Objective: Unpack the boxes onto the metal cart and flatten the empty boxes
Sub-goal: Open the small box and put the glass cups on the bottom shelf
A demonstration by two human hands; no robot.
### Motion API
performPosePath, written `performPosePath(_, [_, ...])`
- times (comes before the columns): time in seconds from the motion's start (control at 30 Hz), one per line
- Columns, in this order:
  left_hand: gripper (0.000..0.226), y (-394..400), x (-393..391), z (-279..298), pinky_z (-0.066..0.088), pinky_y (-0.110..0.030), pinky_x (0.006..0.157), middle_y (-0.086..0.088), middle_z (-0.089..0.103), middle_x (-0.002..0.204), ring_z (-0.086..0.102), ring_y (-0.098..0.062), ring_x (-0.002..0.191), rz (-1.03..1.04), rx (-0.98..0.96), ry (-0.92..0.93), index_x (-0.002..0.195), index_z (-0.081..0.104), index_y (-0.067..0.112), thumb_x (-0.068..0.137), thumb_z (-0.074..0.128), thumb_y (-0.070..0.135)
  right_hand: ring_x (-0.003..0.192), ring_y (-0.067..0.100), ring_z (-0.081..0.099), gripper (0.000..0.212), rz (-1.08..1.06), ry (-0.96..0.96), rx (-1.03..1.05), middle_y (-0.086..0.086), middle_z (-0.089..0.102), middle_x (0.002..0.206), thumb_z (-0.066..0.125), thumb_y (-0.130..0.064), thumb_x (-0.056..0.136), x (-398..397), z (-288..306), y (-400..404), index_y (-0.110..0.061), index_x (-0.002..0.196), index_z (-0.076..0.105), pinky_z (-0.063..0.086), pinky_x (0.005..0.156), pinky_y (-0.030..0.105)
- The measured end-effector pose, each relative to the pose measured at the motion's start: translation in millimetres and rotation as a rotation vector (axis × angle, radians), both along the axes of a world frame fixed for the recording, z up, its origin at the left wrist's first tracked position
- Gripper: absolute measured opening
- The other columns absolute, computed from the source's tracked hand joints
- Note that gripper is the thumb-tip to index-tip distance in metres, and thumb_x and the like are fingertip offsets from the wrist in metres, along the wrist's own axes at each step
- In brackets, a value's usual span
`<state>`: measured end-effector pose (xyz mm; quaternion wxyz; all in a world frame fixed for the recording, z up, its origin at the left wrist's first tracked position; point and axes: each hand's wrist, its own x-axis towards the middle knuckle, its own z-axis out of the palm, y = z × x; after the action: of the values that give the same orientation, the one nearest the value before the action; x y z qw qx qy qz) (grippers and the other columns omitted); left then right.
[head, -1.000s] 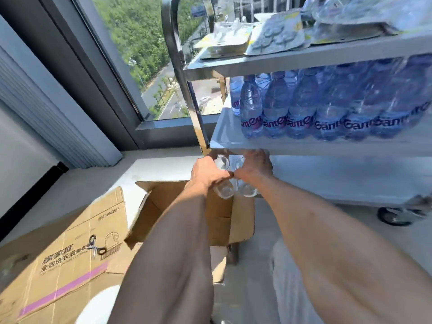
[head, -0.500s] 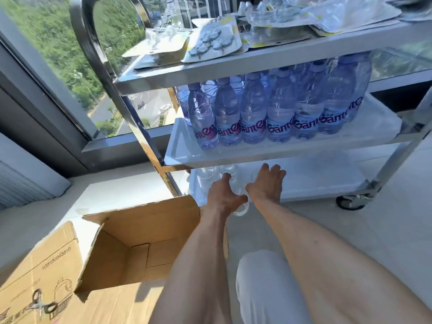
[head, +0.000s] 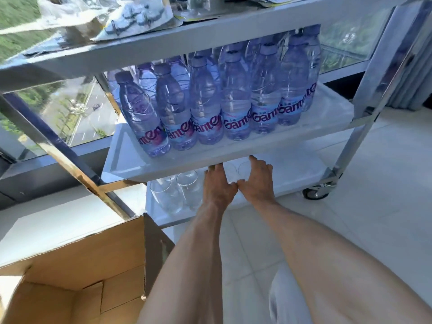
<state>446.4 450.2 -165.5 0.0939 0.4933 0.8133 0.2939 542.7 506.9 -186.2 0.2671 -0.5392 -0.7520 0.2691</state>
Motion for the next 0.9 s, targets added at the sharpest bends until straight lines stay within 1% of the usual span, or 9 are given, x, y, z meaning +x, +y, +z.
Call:
performPosePath(0.07, [0.085, 11.4, -4.5, -6.0, 0.038, -0.037, 0.102, -0.013, 0.047, 0.142, 0.046, -0.035, 0.125, -0.007, -0.018, 0.037, 0.145, 0.034, 0.010, 0.071, 0.075, 0.017, 0.124, 0.028, 0.036, 0.074, 0.010, 0.008, 0.019, 0.011, 0.048, 0.131, 0.069, -0.015, 0.076, 0.7, -4.7, 7.0, -0.009, 0.142, 0.038, 0.035, 0.098, 0.029])
performPosePath(0.17, [0.070, 24.4, -17.6, -14.4, 0.042, -0.033, 0.084, -0.015, 0.057, 0.128, 0.053, -0.038, 0.115, 0.025, -0.046, 0.069, 0.134, 0.046, 0.006, 0.072, 0.075, 0.017, 0.112, 0.030, 0.046, 0.063, 0.047, 0.003, 0.080, 0.010, 0.056, 0.114, 0.071, -0.017, 0.071, -3.1, -6.2, 16.7, -0.008, 0.128, 0.048, 0.035, 0.091, 0.026])
performPosePath(0.23, [0.063, 30.3, -24.7, -20.6, 0.041, -0.033, 0.079, -0.017, 0.059, 0.123, 0.055, -0.040, 0.111, 0.020, -0.091, 0.113, 0.130, 0.048, 0.005, 0.074, 0.074, 0.016, 0.112, 0.031, 0.047, 0.069, 0.044, 0.000, 0.045, 0.011, 0.053, 0.117, 0.072, -0.013, 0.069, -4.7, -10.1, 23.0, -0.008, 0.132, 0.043, 0.039, 0.093, 0.029])
performPosePath(0.33, [0.061, 34.7, -32.2, -25.8, 0.044, -0.037, 0.086, -0.018, 0.057, 0.126, 0.054, -0.041, 0.113, 0.046, -0.171, 0.167, 0.132, 0.047, 0.004, 0.078, 0.071, 0.020, 0.120, 0.032, 0.046, 0.088, -0.012, -0.059, -0.122, 0.014, 0.042, 0.132, 0.074, -0.007, 0.072, -5.5, -23.6, 24.3, -0.007, 0.145, 0.025, 0.043, 0.096, 0.036])
performPosePath(0.47, [0.066, 40.1, -38.4, -26.7, 0.040, -0.036, 0.098, -0.017, 0.050, 0.138, 0.047, -0.039, 0.123, 0.069, -0.192, 0.155, 0.139, 0.041, 0.006, 0.081, 0.068, 0.023, 0.113, 0.031, 0.053, 0.065, -0.086, -0.002, -0.206, 0.012, 0.051, 0.125, 0.067, -0.001, 0.074, -9.2, -44.0, 19.8, -0.012, 0.132, 0.039, 0.046, 0.090, 0.035])
performPosePath(0.6, [0.068, 48.2, -42.3, -27.5, 0.034, -0.035, 0.105, -0.014, 0.040, 0.147, 0.039, -0.035, 0.132, 0.069, -0.256, 0.159, 0.145, 0.035, 0.010, 0.085, 0.064, 0.024, 0.107, 0.031, 0.056, 0.057, -0.077, 0.005, -0.205, 0.013, 0.055, 0.117, 0.062, 0.003, 0.077, -24.4, -48.6, 24.8, -0.011, 0.127, 0.039, 0.047, 0.086, 0.036])
performPosePath(0.7, [0.064, 54.1, -44.2, -28.9, 0.033, -0.035, 0.105, -0.012, 0.037, 0.150, 0.038, -0.033, 0.133, 0.099, -0.285, 0.146, 0.147, 0.033, 0.012, 0.090, 0.060, 0.026, 0.108, 0.030, 0.057, 0.058, -0.094, 0.011, -0.193, 0.013, 0.056, 0.118, 0.062, 0.003, 0.079, -34.4, -51.0, 28.4, -0.011, 0.129, 0.037, 0.047, 0.088, 0.036])
performPosePath(0.8, [0.046, 63.0, -48.7, -29.0, 0.038, -0.033, 0.093, -0.011, 0.047, 0.144, 0.048, -0.026, 0.116, 0.159, -0.289, 0.104, 0.137, 0.048, 0.012, 0.094, 0.056, 0.026, 0.108, 0.031, 0.056, 0.063, -0.091, 0.005, -0.168, 0.012, 0.055, 0.119, 0.062, 0.001, 0.079, -39.7, -55.9, 30.9, -0.013, 0.134, 0.034, 0.045, 0.088, 0.037])
performPosePath(0.9, [0.034, 69.1, -54.9, -29.5, 0.038, -0.031, 0.090, -0.008, 0.054, 0.137, 0.050, -0.029, 0.122, 0.194, -0.288, 0.067, 0.128, 0.057, 0.017, 0.095, 0.053, 0.028, 0.108, 0.031, 0.054, 0.069, -0.085, 0.016, -0.144, 0.011, 0.053, 0.119, 0.063, 0.000, 0.074, -40.9, -60.8, 30.2, -0.013, 0.136, 0.034, 0.045, 0.086, 0.036])
